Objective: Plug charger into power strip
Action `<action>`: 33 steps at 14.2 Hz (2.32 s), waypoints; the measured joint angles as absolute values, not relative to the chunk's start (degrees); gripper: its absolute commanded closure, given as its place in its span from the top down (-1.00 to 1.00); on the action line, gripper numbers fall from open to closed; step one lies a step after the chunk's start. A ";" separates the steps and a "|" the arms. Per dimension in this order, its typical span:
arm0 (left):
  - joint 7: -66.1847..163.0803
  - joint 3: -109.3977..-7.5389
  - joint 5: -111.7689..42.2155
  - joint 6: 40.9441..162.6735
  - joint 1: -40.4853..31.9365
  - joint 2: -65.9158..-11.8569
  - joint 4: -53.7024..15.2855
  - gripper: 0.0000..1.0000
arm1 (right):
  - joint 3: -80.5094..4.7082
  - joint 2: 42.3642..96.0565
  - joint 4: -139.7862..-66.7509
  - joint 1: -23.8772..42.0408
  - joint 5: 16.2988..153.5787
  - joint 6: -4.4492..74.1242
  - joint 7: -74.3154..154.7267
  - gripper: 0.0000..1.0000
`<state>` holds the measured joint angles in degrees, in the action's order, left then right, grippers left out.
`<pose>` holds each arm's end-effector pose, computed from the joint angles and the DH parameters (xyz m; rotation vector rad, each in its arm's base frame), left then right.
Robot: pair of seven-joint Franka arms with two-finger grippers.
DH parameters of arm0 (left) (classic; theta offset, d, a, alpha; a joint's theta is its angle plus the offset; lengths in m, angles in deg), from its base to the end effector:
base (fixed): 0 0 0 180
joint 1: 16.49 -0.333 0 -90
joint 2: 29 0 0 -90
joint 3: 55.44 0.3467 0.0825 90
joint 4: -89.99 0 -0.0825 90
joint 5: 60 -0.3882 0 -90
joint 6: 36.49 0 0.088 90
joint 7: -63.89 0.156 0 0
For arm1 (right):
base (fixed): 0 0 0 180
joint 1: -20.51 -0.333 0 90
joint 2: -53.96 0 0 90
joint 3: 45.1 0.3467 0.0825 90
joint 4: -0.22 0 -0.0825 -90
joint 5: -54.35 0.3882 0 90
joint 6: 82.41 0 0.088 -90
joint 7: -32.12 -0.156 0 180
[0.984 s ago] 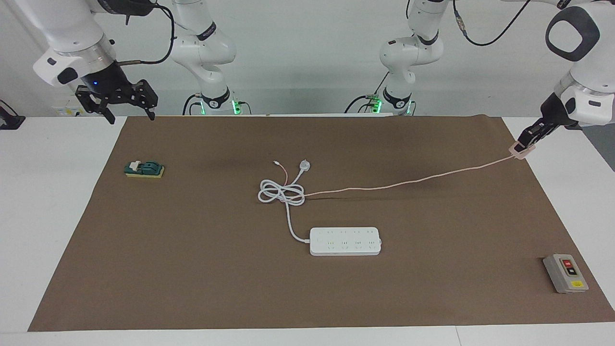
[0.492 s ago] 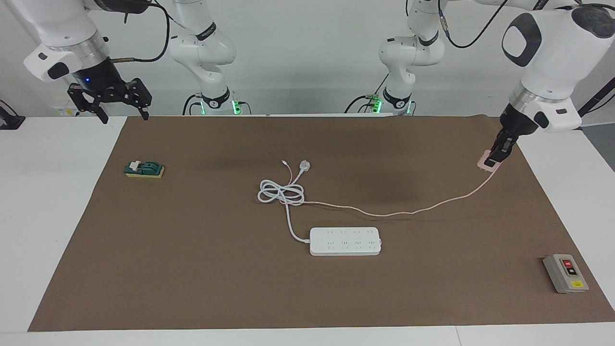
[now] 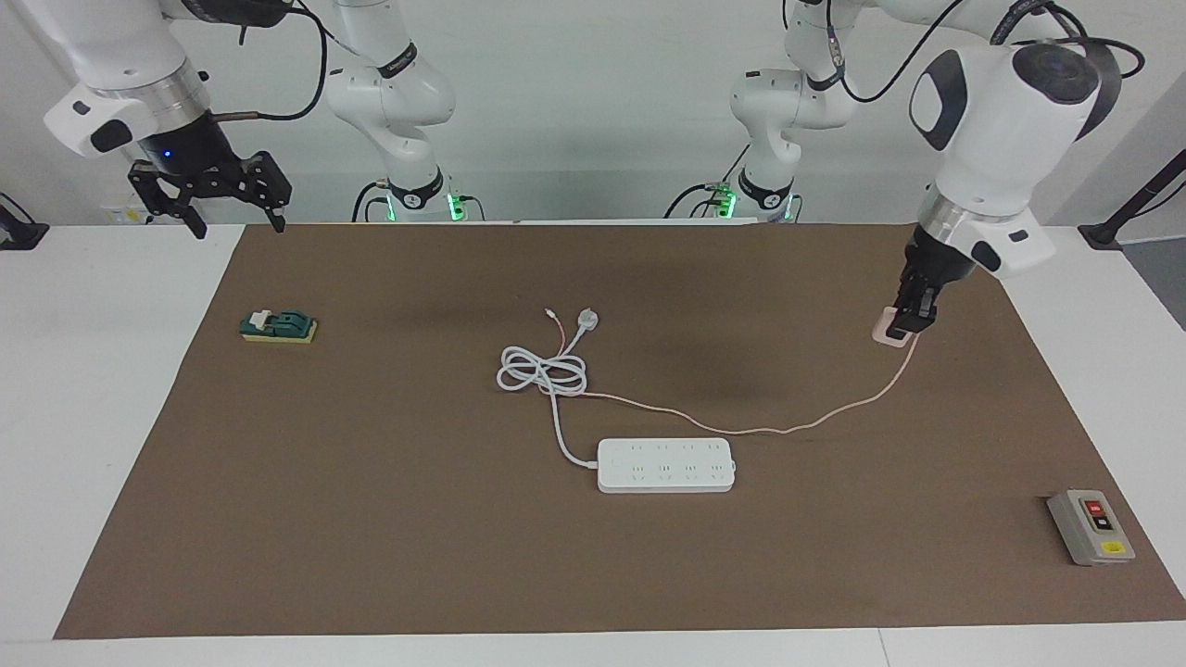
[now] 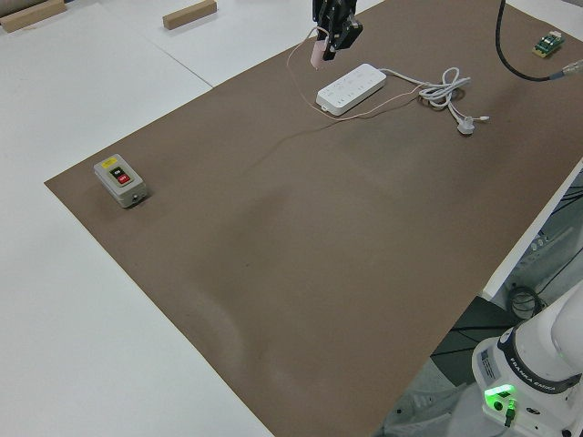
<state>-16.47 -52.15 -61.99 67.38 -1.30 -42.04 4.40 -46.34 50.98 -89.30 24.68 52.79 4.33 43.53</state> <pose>0.6427 -0.1344 0.5285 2.5743 1.7348 0.1514 0.5326 -0.0552 0.6337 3.1112 0.1606 -0.0006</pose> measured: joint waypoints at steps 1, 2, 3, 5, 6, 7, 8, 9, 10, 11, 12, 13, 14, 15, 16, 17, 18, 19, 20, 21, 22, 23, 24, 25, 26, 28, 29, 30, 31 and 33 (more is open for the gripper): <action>-17.98 -52.15 -61.99 67.47 -1.07 -43.55 6.43 -1.00 | -46.34 50.98 -89.30 24.68 52.70 4.33 43.53 1.00; -19.31 -52.15 -61.99 67.50 -0.87 -44.83 7.95 -1.00 | -46.34 50.98 -89.33 24.68 52.67 4.32 43.53 1.00; -20.77 -52.14 -61.99 67.82 -0.67 -45.90 8.87 -1.00 | -46.34 50.98 -89.38 24.68 52.67 4.32 43.53 1.00; -25.15 -52.13 -61.99 69.18 -0.11 -47.93 9.97 -1.00 | -46.32 50.98 -89.53 24.68 52.67 4.14 43.53 1.00; -27.60 -52.12 -61.99 69.75 0.18 -49.29 11.03 -1.00 | -46.32 50.98 -89.60 24.68 52.66 3.96 43.53 1.00; -29.87 -52.11 -61.99 70.05 0.50 -50.74 12.45 -1.00 | -46.32 50.98 -89.64 24.68 52.66 3.74 43.53 1.00; -31.86 -52.12 -61.99 70.24 0.77 -52.09 13.86 -1.00 | -46.32 50.98 -89.65 24.68 52.66 3.51 43.53 1.00; -33.63 -52.09 -61.99 70.49 1.09 -53.25 14.96 -1.00 | -46.32 50.98 -89.65 24.68 52.66 3.38 43.53 1.00; -35.59 -52.14 -61.99 71.01 1.57 -54.28 15.64 -1.00 | -46.32 50.97 -89.66 24.68 52.66 3.35 43.53 1.00; -37.55 -52.10 -61.99 71.73 2.15 -55.21 15.97 -1.00 | -46.32 50.97 -89.66 24.68 52.66 3.35 43.53 1.00; -39.22 -52.04 -61.99 72.04 2.75 -56.35 16.30 -1.00 | -46.32 50.97 -89.66 24.68 52.66 3.34 43.53 1.00; -40.74 -52.01 -61.99 72.26 3.40 -57.99 17.16 -1.00 | -46.32 50.97 -89.66 24.68 52.66 3.34 43.53 1.00; -41.90 -51.97 -61.99 72.38 4.00 -59.93 18.54 -1.00 | -46.32 50.97 -89.66 24.68 52.66 3.34 43.53 1.00; -42.75 -51.95 -61.99 72.40 4.52 -61.85 20.02 -1.00 | -46.32 50.97 -89.66 24.68 52.66 3.34 43.53 1.00; -43.25 -51.95 -61.99 72.32 4.90 -63.32 21.12 -1.00 | -46.32 50.96 -89.66 24.68 52.66 3.34 43.53 1.00; -43.44 -52.01 -61.98 72.21 5.15 -64.19 21.58 -1.00 | -46.31 50.96 -89.66 24.68 52.66 3.34 43.53 1.00; -43.50 -52.11 -61.90 72.13 5.37 -64.58 21.58 -1.00 | -46.31 50.95 -89.66 24.68 52.66 3.34 43.53 1.00; -43.58 -52.15 -61.74 72.06 5.72 -64.70 21.58 -1.00 | -46.30 50.93 -89.66 24.68 52.66 3.34 43.53 1.00; -43.73 -52.24 -61.51 71.94 6.03 -64.68 21.60 -1.00 | -46.30 50.92 -89.66 24.68 52.66 3.34 43.53 1.00; -43.83 -52.26 -61.18 71.70 6.35 -64.69 21.55 -1.00 | -46.29 50.92 -89.66 24.68 52.66 3.34 43.53 1.00; -44.15 -52.29 -60.90 71.42 6.74 -64.71 21.36 -1.00 | -46.29 50.92 -89.66 24.68 52.66 3.34 43.53 1.00; -45.07 -52.29 -60.80 71.18 7.20 -64.78 20.98 -1.00 | -46.29 50.92 -89.66 24.68 52.66 3.34 43.53 1.00; -46.07 -52.34 -60.80 71.10 7.54 -64.91 20.44 -1.00 | -46.29 50.92 -89.66 24.68 52.66 3.33 43.53 1.00; -46.65 -52.34 -60.80 71.07 7.75 -65.03 19.77 -1.00 | -46.29 50.92 -89.66 24.68 52.66 3.33 43.53 1.00; -46.89 -52.34 -60.79 71.07 7.86 -65.08 19.02 -1.00 | -46.29 50.92 -89.66 24.68 52.66 3.33 43.53 1.00; -47.04 -52.34 -60.78 71.07 7.98 -65.04 17.54 -1.00 | -46.29 50.92 -89.67 24.68 52.66 3.33 43.53 1.00; -47.07 -52.35 -60.77 71.21 8.05 -64.94 16.73 -1.00 | -46.29 50.92 -89.67 24.68 52.66 3.33 43.53 1.00; -47.13 -52.36 -60.77 71.65 8.10 -64.81 15.99 -1.00 | -46.29 50.92 -89.67 24.68 52.66 3.33 43.53 1.00; -47.18 -52.39 -60.76 72.39 8.15 -64.65 15.23 -1.00 | -46.29 50.92 -89.67 24.68 52.66 3.33 43.53 1.00; -47.26 -52.43 -60.72 74.56 8.44 -64.02 13.33 -1.00 | -46.29 50.92 -89.67 24.68 52.66 3.33 43.53 1.00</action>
